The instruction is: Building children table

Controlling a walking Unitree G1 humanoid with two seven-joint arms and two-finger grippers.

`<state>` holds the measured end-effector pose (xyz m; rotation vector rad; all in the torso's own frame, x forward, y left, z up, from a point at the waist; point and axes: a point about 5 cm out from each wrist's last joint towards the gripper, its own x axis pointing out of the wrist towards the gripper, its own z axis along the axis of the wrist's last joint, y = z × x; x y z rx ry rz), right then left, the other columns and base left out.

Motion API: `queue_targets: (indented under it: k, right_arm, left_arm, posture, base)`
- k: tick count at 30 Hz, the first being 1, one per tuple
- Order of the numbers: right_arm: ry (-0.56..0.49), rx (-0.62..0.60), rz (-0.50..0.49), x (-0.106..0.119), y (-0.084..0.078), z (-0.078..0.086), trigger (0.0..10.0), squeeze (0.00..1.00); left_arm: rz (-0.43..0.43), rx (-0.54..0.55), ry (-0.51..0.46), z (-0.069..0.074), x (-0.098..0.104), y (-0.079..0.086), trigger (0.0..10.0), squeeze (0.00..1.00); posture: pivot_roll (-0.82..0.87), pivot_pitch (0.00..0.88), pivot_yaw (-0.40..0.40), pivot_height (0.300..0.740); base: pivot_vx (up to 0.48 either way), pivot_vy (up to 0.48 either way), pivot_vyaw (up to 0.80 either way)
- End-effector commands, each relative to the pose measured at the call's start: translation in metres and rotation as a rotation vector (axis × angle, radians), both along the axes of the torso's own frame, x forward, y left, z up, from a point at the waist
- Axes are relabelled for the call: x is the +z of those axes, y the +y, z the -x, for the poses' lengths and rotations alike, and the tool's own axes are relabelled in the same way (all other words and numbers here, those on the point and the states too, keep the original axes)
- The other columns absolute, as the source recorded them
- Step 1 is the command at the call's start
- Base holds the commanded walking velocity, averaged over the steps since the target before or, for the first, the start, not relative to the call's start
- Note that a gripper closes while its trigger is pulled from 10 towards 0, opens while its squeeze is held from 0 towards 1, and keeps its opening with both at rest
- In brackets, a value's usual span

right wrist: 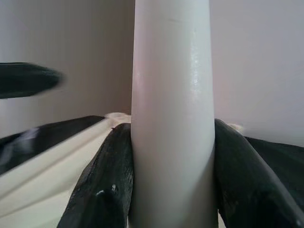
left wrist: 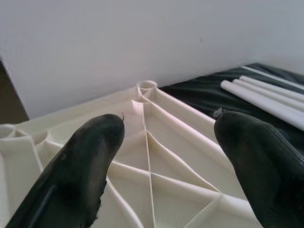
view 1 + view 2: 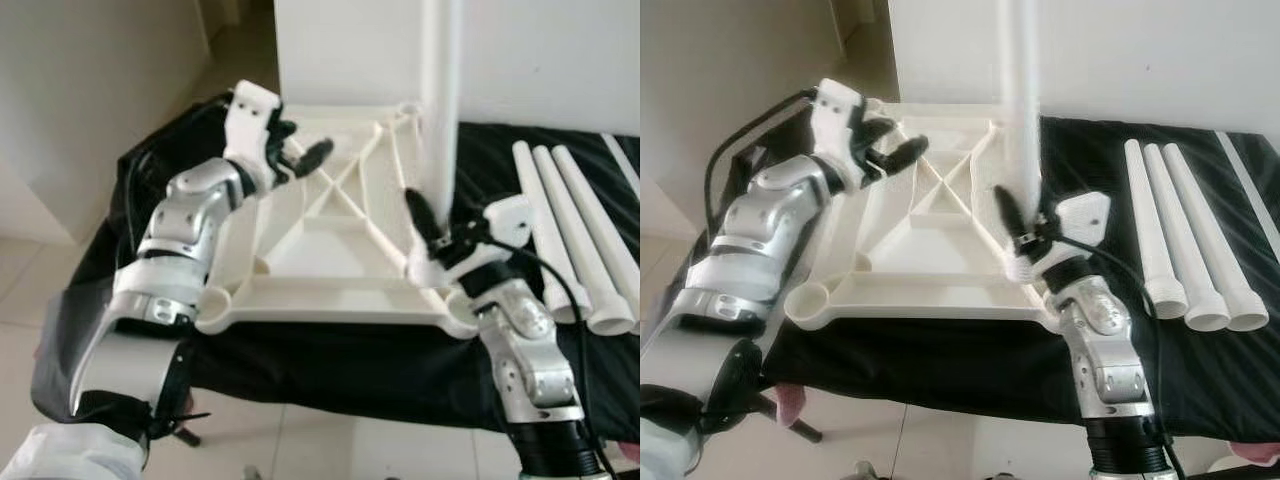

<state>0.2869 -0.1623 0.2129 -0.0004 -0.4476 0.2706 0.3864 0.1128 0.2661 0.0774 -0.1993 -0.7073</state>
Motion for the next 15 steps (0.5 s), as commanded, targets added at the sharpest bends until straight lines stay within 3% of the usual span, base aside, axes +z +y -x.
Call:
queue_targets:
  k: [1,3,5,15]
  right_arm:
    - [0.008,-0.033,-0.008,0.0,-0.004,-0.002,10.0,0.0]
    - [0.012,-0.061,-0.021,0.0,-0.008,-0.004,10.0,0.0]
    - [0.015,-0.101,-0.05,0.001,-0.014,-0.007,10.0,0.0]
    - [0.013,-0.113,-0.071,0.005,-0.014,-0.015,10.0,0.0]
  left_arm:
    - [0.019,0.065,0.001,-0.001,-0.004,0.006,10.0,0.0]
    - [0.013,0.089,-0.003,0.0,-0.008,0.01,10.0,0.0]
    - [0.029,0.136,0.003,0.004,-0.016,0.02,10.0,0.0]
    - [0.072,0.206,0.008,0.015,-0.028,0.036,10.0,0.0]
  posture:
    - [-0.05,0.043,0.036,0.74]
    - [-0.04,0.042,0.034,0.74]
    - [-0.03,0.039,0.022,0.74]
    - [-0.01,0.029,-0.01,0.74]
  base:
    - [0.0,0.0,0.0]
    - [0.0,0.0,0.0]
    - [0.0,0.0,-0.8]
    - [0.0,0.0,-0.8]
